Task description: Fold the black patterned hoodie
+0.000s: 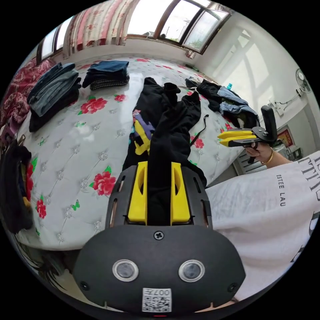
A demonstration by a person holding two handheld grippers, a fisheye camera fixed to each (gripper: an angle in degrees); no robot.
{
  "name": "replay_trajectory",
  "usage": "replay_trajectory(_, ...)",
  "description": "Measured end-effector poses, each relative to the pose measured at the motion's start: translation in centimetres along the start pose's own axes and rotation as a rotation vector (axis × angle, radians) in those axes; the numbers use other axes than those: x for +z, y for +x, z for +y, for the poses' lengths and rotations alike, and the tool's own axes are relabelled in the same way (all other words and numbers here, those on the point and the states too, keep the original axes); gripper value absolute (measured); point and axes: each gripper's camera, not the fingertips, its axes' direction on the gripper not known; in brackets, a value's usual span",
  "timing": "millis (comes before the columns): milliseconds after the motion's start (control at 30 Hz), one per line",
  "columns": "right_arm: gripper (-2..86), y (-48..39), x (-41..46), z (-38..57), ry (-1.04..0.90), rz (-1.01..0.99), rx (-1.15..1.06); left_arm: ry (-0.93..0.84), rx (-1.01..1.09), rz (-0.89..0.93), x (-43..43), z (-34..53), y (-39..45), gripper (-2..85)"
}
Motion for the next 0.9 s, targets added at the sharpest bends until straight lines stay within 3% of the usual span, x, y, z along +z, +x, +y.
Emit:
replay_trajectory(167, 4.4, 2.4, 2.9, -0.7, -0.026, -0.091, 0.125, -0.137, 0.277, -0.069, 4.4, -6.1, 8.1, 13.6)
replay_trajectory(267, 4.8, 2.5, 3.7, -0.8, -0.028, -0.106, 0.130, -0.403, 0.385, -0.382, 11.5, -7.7, 9.3, 3.6)
replay_trajectory(333, 5.2, 3.0, 3.7, -0.5, -0.040, -0.102, 0.133, -0.475, 0.402, -0.420, 12.9, -7.9, 7.9, 0.9)
replay_trajectory(433, 5.8, 4.0, 2.6, 0.6, -0.028, -0.074, 0.132, -0.307, 0.204, -0.023, 5.2, -9.6, 3.1, -0.4)
replay_trajectory(500, 6.3, 4.9, 2.0, 1.4, -0.011, -0.055, 0.137, -0.036, 0.045, 0.391, -3.4, -9.8, -2.7, -0.8)
replay_trajectory(667, 8.6, 6.8, 2.4, 2.0, -0.015, -0.118, 0.137, 0.351, -0.061, 0.631, -15.1, -8.8, -9.8, -0.9)
replay_trajectory(900, 12.8, 3.1, 1.2, 0.7, 0.066, -0.079, -0.172, 0.687, -0.108, 0.873, -24.2, -7.2, -11.5, -1.0)
